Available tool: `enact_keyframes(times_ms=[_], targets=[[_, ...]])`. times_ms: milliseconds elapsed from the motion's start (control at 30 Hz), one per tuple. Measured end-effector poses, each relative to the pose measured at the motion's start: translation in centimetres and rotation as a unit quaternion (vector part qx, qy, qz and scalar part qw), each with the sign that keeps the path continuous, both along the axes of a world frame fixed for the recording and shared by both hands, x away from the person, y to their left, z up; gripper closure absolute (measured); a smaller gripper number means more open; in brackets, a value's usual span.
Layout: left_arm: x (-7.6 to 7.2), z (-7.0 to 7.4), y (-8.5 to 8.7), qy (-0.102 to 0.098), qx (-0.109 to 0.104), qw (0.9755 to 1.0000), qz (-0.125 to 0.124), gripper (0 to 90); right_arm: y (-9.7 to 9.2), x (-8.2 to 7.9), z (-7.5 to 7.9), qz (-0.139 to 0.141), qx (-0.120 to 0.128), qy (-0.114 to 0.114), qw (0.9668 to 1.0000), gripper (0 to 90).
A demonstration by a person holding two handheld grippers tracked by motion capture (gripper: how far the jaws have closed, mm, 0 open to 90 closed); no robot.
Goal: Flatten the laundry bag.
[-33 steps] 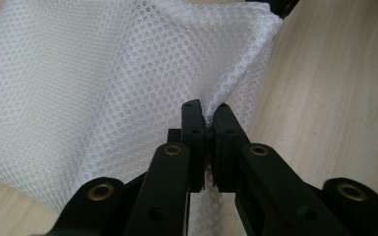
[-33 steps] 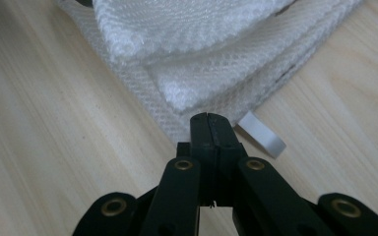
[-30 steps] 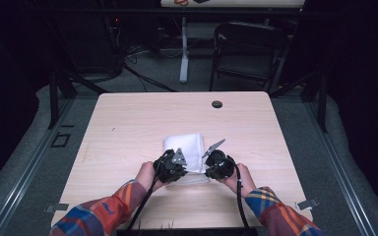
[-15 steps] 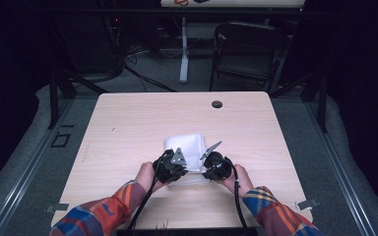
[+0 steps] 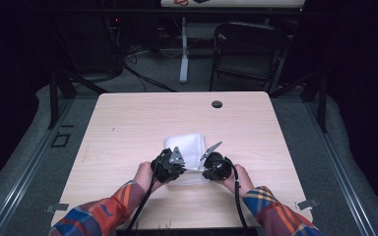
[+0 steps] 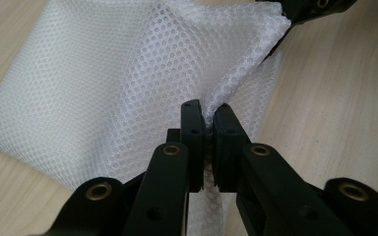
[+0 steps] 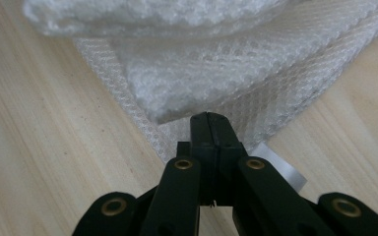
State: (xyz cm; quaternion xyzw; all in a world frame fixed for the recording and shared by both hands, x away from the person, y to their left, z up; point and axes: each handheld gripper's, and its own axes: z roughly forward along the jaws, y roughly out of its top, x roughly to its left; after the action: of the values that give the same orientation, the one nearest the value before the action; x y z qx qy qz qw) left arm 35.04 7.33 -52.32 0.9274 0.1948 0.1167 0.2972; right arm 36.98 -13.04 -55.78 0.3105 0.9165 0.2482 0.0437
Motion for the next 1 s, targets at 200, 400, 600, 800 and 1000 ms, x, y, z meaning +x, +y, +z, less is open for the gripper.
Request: enact_keyframes(times_ms=[200,400,600,800,1000], targets=[[0.0,0.2,0.1,-0.003,0.001,1.0,0.005,85.2,0.0,0.0,0.0,0.002,-0.008,-0.003,1.0,90.0],[0.0,0.4,0.5,-0.006,-0.011,0.9998,0.013,85.2,-0.1,0.1,0.2,0.01,-0.019,-0.002,0.9998,90.0],[-0.1,0.7,0.9,-0.013,-0.016,0.9995,0.022,85.0,0.0,0.1,0.2,0.01,-0.021,-0.003,0.9997,90.0],[-0.2,0.9,1.3,-0.014,-0.023,0.9993,0.025,85.0,0.0,0.1,0.2,0.01,-0.021,-0.002,0.9997,90.0],[-0.1,1.2,2.1,-0.018,-0.031,0.9988,0.032,84.9,0.0,0.1,0.2,0.01,-0.022,-0.003,0.9997,90.0]])
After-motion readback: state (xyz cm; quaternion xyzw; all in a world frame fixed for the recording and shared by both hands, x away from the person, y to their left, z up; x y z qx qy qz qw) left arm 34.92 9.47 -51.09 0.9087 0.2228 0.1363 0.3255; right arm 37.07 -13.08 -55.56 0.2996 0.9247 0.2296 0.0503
